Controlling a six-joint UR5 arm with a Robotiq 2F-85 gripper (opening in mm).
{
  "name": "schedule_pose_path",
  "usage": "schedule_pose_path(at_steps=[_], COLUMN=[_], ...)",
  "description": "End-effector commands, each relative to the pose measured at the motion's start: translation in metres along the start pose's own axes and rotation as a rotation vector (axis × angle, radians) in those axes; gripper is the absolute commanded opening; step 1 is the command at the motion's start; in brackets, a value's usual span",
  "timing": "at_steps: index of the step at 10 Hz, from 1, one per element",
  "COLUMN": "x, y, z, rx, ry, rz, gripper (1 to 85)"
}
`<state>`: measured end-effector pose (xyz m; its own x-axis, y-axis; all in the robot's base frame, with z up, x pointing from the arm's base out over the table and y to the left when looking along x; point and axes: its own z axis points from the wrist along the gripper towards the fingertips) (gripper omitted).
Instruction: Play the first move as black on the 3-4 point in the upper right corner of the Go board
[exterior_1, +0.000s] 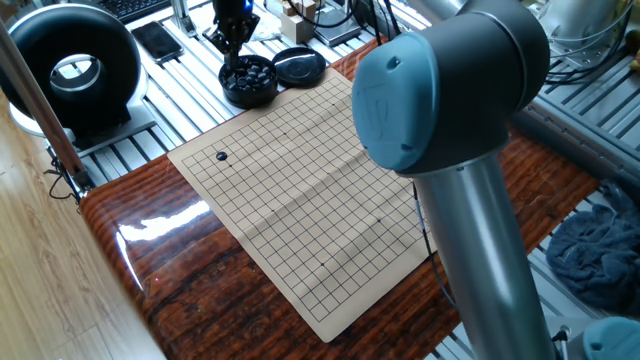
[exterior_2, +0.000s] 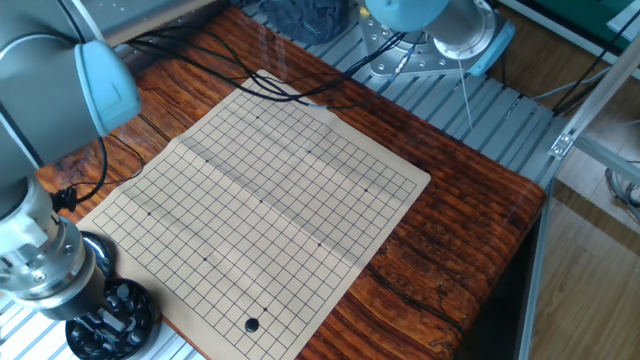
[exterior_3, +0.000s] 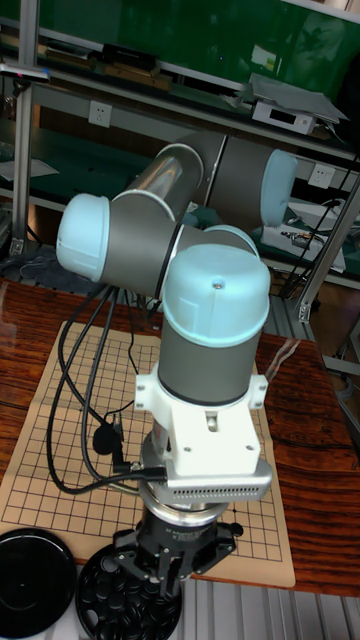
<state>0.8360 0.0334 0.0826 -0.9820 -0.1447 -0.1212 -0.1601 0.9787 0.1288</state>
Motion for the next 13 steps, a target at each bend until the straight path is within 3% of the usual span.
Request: schedule_pose_path(at_steps=[1, 4, 7, 11, 13], x=[0.007, 0.011, 0.011, 0.011, 0.011], y=[0.006, 0.008, 0.002, -0.001, 0.004], z=[0.009, 0.017, 0.021, 0.026, 0.026], rx=[-0.029, -0.052, -0.029, -0.030, -0.058], ry=[0.041, 0.063, 0.071, 0.080, 0.077], rz=[-0.036, -0.064, -0.062, -0.078, -0.088], gripper=[18.0, 21.7, 21.7, 21.7, 21.7])
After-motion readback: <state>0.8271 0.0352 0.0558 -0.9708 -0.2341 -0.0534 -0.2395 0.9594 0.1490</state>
